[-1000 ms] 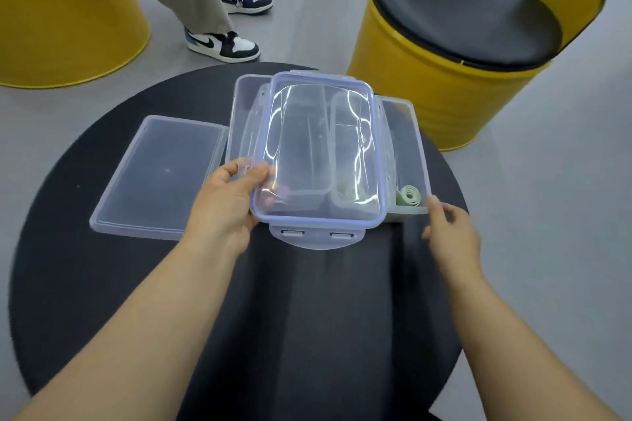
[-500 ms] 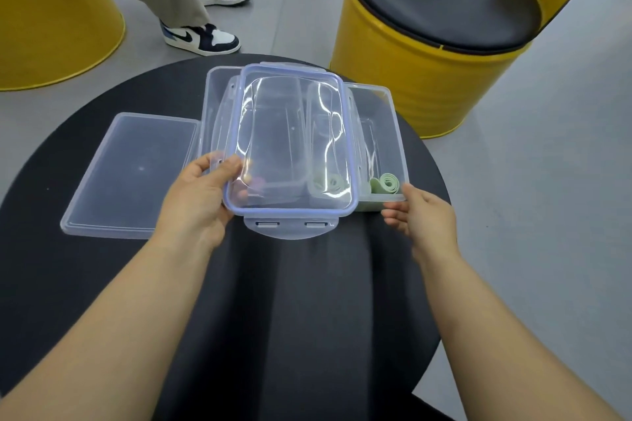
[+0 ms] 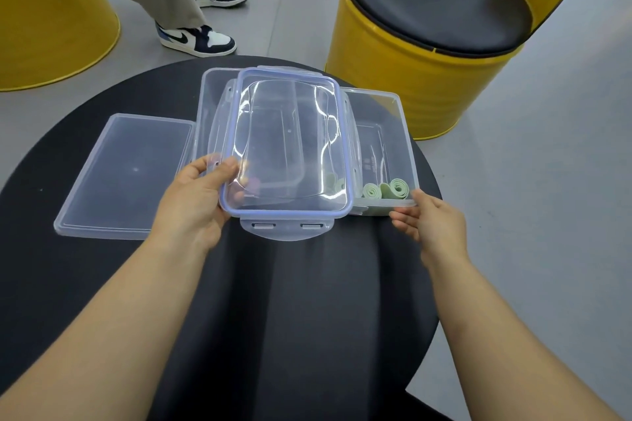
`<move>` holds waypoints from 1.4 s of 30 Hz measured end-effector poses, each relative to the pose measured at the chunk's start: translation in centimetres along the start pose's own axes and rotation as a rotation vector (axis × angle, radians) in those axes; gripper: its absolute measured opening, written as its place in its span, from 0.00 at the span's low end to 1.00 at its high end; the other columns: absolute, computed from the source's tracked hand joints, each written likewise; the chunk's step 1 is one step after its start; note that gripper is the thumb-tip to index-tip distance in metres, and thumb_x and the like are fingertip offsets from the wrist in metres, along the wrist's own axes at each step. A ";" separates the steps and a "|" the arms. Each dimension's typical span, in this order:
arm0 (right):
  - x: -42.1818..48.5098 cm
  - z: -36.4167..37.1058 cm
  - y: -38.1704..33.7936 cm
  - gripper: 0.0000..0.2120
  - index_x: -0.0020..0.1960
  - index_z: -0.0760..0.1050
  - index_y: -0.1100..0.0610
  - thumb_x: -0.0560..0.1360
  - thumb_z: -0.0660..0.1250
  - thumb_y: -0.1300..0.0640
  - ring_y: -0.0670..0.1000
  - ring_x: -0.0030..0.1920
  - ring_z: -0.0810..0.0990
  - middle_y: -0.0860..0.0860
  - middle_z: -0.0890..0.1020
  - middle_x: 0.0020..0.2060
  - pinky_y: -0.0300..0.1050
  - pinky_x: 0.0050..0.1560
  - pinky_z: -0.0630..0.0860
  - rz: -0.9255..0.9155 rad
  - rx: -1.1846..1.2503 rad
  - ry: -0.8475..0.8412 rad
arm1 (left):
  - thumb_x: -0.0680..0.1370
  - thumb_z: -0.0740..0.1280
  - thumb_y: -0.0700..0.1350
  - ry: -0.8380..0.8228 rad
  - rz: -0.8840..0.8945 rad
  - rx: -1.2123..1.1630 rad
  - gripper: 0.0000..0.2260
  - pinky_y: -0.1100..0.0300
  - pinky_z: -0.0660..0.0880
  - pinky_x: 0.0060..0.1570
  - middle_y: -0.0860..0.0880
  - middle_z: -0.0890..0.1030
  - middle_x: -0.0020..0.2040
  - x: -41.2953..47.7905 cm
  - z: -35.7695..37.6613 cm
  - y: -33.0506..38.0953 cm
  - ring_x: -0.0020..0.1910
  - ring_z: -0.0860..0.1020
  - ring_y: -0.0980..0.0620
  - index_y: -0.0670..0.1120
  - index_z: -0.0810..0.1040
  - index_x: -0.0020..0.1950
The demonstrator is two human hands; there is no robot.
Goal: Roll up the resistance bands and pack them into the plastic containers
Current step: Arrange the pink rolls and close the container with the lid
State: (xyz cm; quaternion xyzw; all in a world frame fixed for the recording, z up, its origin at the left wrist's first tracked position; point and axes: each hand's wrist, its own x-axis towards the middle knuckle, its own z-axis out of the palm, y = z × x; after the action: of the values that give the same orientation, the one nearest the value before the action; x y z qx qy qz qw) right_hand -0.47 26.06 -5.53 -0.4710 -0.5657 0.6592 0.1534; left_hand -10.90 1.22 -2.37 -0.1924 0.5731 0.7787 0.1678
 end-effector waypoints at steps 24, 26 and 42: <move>-4.8 12.9 -6.8 0.22 0.67 0.69 0.59 0.76 0.67 0.54 0.50 0.46 0.79 0.51 0.79 0.45 0.35 0.40 0.72 -0.331 -0.556 -0.434 | 0.75 0.69 0.43 0.102 0.083 0.149 0.05 0.60 0.80 0.42 0.51 0.84 0.36 3.3 -2.5 4.9 0.35 0.81 0.55 0.46 0.79 0.39; -4.5 14.0 -6.9 0.18 0.63 0.72 0.63 0.76 0.67 0.56 0.59 0.55 0.79 0.60 0.80 0.54 0.49 0.52 0.75 -0.308 -0.563 -0.405 | 0.72 0.73 0.47 0.149 0.059 0.223 0.04 0.54 0.78 0.50 0.50 0.83 0.41 4.6 -3.2 5.1 0.42 0.79 0.50 0.49 0.80 0.39; -3.5 15.1 -4.5 0.17 0.63 0.72 0.64 0.77 0.63 0.57 0.60 0.54 0.78 0.58 0.79 0.55 0.54 0.57 0.76 -0.328 -0.837 -0.302 | 0.75 0.70 0.43 0.120 0.048 0.305 0.03 0.56 0.76 0.45 0.46 0.82 0.42 6.0 -2.9 2.7 0.39 0.79 0.48 0.44 0.79 0.42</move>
State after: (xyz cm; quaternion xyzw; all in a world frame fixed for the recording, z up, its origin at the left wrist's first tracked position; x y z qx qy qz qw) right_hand -12.14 15.82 -1.22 -0.2958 -0.8657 0.4026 -0.0314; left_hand -17.11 -2.10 -3.90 -0.1974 0.6980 0.6736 0.1420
